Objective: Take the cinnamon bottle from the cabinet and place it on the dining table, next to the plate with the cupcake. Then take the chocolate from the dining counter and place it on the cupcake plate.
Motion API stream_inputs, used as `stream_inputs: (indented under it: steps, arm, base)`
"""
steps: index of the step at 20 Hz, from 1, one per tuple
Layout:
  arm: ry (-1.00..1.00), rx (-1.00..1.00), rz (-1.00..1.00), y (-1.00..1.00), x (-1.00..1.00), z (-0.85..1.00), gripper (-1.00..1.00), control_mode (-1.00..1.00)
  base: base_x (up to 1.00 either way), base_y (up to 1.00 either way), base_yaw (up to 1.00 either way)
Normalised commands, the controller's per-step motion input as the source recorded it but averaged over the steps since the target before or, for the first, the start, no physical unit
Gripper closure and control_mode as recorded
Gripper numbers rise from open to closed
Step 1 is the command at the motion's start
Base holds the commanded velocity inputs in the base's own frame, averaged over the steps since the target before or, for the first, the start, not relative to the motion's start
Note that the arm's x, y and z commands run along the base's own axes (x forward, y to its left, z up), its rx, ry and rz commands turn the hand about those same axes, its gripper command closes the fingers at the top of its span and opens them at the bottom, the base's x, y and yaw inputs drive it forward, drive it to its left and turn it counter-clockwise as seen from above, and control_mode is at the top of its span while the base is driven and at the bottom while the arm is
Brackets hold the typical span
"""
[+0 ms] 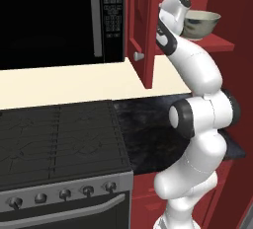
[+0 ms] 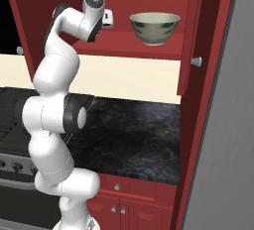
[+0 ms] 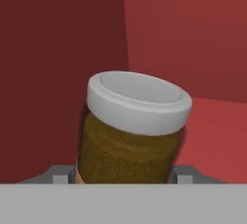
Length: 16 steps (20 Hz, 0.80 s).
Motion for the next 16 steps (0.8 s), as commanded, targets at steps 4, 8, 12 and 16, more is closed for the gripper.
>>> stream_inputs:
  steps: [4, 8, 12, 16]
  arm:
    - [0.01, 0.0, 0.0, 0.0, -0.19, -0.02, 1.0, -1.0]
    - [-0.05, 0.0, 0.0, -0.08, -0.98, 0.1, 1.0, -1.0]
    - [-0.07, 0.0, 0.0, -0.37, -1.0, 0.09, 1.0, -1.0]
    - [-0.12, -0.02, 0.0, -0.34, -1.0, 0.0, 1.0, -1.0]
  base:
    - [0.0, 0.0, 0.0]
    - [0.0, 0.0, 0.0]
    - [0.0, 0.0, 0.0]
    - [0.0, 0.0, 0.0]
